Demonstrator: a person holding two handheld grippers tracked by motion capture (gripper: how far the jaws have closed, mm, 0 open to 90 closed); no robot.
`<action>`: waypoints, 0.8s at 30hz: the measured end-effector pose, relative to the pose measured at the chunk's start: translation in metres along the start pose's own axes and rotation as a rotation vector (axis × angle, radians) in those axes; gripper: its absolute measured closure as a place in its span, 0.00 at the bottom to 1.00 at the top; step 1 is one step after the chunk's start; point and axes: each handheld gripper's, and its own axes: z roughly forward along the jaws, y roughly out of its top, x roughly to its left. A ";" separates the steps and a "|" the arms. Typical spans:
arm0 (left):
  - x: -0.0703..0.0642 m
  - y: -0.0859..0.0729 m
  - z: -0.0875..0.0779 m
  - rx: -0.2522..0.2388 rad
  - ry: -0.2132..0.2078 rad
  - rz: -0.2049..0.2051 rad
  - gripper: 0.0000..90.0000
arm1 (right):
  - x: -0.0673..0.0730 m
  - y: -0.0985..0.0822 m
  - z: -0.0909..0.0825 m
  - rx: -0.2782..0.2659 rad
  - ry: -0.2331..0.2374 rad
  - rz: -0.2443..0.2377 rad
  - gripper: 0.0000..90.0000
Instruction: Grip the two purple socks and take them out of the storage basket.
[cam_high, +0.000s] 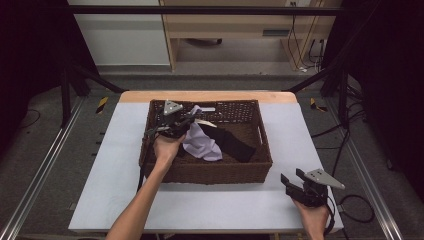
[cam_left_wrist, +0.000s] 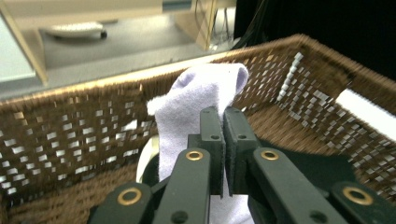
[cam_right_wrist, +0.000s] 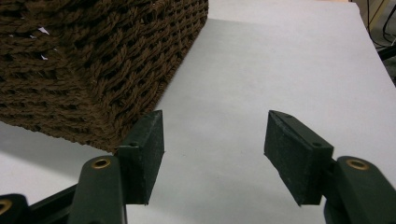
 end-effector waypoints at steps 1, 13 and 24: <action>-0.003 0.005 -0.007 -0.022 -0.009 0.011 0.97 | 0.000 0.000 0.000 -0.002 -0.002 0.000 0.42; -0.012 0.021 -0.059 -0.148 -0.093 0.026 0.97 | -0.003 0.000 -0.002 -0.005 -0.005 0.009 0.49; -0.030 0.026 -0.101 -0.201 -0.166 0.092 0.97 | -0.003 0.000 -0.003 -0.003 -0.010 0.008 0.50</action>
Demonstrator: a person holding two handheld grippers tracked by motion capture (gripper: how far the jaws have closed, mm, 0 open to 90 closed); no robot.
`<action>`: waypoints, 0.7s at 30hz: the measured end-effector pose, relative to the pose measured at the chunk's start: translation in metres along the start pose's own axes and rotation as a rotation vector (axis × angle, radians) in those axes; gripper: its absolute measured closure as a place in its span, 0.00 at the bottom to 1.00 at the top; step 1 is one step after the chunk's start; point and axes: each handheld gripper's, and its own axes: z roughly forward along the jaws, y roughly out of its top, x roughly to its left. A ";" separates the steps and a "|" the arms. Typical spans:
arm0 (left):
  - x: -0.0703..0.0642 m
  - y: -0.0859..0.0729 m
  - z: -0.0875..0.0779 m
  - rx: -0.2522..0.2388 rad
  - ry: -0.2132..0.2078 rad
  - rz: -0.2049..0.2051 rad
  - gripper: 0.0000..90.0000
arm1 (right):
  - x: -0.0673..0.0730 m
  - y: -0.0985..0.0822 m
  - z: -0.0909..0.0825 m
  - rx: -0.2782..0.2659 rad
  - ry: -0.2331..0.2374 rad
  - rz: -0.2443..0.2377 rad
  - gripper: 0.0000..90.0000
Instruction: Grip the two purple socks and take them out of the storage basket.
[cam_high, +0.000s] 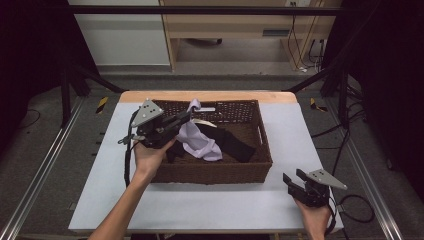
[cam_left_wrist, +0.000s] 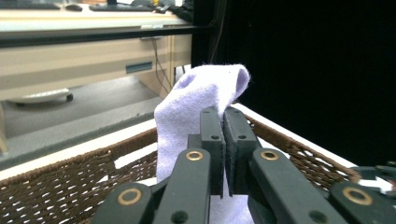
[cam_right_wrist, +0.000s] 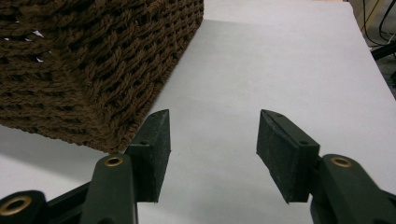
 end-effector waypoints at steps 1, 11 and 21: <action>-0.003 0.001 -0.005 -0.004 -0.005 0.011 0.97 | 0.000 0.000 0.000 0.000 -0.001 -0.002 0.50; -0.017 0.003 -0.045 -0.060 -0.062 0.029 0.97 | -0.001 0.000 -0.001 -0.002 -0.009 -0.002 0.50; -0.030 -0.012 -0.066 -0.045 -0.091 0.063 0.97 | 0.000 -0.001 -0.001 -0.001 -0.004 0.000 0.51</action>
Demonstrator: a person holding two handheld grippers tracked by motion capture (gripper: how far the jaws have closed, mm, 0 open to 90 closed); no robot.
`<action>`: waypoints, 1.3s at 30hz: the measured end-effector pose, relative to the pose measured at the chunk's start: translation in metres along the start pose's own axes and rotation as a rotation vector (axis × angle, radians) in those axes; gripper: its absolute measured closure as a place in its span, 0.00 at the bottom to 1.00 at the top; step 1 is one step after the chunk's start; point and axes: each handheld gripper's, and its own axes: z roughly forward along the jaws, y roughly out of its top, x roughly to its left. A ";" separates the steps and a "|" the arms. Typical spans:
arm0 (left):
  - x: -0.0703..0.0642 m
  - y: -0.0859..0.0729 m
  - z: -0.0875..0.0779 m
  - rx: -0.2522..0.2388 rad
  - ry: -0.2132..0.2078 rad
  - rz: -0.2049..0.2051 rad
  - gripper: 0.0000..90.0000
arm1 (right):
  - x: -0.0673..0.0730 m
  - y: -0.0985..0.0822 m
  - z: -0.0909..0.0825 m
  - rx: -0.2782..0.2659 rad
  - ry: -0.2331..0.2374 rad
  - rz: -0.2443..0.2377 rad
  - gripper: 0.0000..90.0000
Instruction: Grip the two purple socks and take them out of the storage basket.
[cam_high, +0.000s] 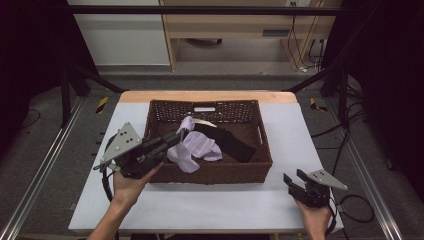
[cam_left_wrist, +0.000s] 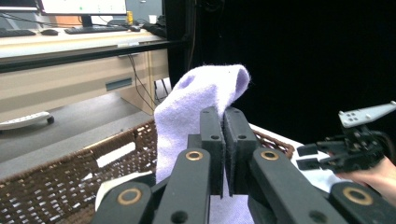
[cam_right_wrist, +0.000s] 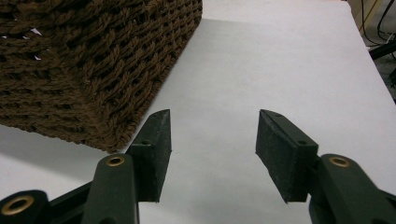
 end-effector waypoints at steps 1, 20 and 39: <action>-0.004 -0.004 -0.004 -0.001 -0.012 0.001 0.97 | 0.000 0.000 0.000 0.001 0.001 0.000 0.51; -0.028 -0.064 -0.021 0.132 -0.071 -0.011 0.96 | 0.000 -0.001 -0.001 0.004 0.001 -0.009 0.52; -0.028 -0.146 0.014 0.410 -0.048 -0.034 0.96 | 0.000 -0.003 0.003 0.028 -0.011 -0.018 0.52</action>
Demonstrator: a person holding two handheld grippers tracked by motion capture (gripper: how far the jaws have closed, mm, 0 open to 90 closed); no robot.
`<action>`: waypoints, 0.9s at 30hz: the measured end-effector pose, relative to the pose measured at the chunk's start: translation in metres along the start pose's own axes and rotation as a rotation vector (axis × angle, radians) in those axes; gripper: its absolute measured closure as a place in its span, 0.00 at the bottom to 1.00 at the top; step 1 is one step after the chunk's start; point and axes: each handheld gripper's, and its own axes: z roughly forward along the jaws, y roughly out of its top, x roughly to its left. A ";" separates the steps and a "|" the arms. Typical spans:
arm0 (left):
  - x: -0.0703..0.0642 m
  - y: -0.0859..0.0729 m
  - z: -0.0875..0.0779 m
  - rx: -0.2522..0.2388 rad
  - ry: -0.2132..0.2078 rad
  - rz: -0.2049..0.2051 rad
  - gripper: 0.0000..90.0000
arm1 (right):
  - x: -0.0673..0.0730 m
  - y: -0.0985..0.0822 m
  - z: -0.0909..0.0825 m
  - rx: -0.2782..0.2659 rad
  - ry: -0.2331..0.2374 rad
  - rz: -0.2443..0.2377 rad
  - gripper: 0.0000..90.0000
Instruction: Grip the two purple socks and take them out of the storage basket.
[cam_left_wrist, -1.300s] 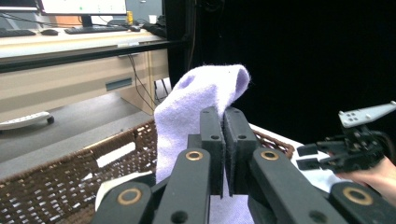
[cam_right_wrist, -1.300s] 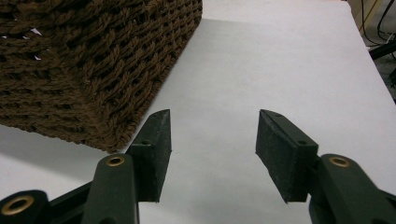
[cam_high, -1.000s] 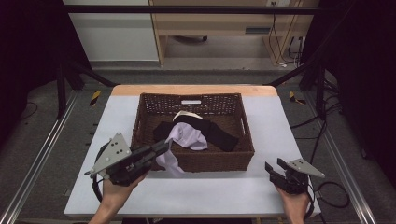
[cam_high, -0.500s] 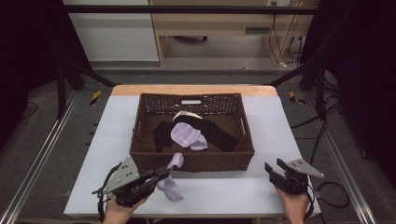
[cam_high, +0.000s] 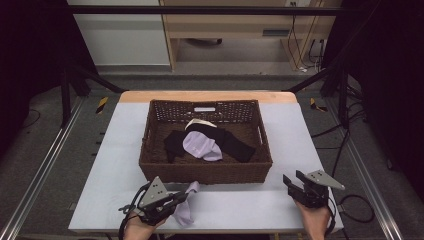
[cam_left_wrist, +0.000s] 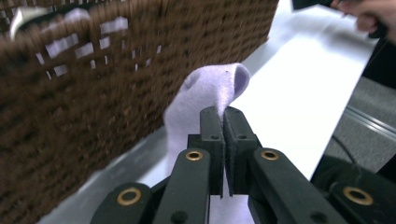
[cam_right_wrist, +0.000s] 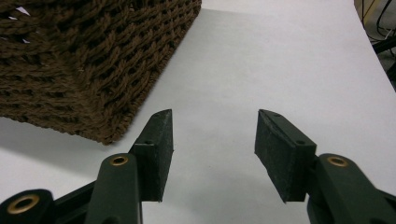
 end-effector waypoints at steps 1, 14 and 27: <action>0.001 -0.001 0.002 0.006 0.005 -0.001 0.96 | 0.000 0.000 0.001 0.003 -0.002 0.002 0.52; 0.002 -0.004 0.005 -0.009 0.026 -0.028 0.70 | -0.002 0.000 0.000 0.006 -0.008 0.007 0.52; 0.008 0.029 -0.027 -0.120 0.064 -0.048 0.58 | -0.002 0.000 0.001 0.003 -0.020 0.001 0.52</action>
